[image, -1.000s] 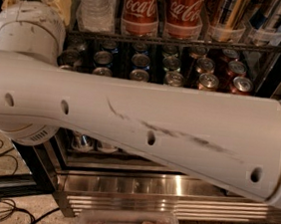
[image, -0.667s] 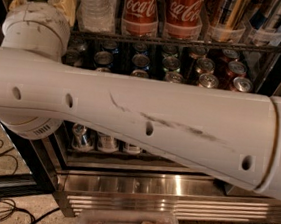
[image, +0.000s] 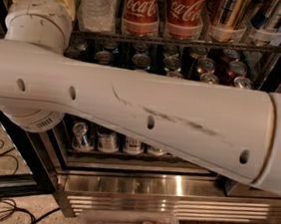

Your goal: Pick green can from top shelf of fridge

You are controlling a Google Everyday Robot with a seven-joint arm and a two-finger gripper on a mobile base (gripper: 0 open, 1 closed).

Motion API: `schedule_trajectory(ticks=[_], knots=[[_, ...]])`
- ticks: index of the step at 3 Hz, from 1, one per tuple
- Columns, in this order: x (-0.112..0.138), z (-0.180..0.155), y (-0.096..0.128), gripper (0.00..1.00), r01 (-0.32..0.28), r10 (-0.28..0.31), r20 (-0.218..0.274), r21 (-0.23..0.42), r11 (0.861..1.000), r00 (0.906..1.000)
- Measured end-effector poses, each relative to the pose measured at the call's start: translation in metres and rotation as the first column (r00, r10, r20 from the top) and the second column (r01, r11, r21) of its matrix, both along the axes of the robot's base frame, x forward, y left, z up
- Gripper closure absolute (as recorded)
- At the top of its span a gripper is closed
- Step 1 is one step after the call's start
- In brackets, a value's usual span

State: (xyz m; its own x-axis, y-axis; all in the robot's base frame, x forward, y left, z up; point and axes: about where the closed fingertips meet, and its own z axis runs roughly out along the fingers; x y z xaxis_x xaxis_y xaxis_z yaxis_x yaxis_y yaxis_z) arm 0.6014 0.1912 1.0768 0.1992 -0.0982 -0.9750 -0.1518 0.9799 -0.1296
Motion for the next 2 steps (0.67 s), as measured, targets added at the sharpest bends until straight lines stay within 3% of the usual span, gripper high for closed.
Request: schedule_trajectory(ticks=[2], knots=[[0.0004, 0.004, -0.0006, 1.0, -0.011, 0.011, 0.003, 0.02, 1.0, 0.9999]])
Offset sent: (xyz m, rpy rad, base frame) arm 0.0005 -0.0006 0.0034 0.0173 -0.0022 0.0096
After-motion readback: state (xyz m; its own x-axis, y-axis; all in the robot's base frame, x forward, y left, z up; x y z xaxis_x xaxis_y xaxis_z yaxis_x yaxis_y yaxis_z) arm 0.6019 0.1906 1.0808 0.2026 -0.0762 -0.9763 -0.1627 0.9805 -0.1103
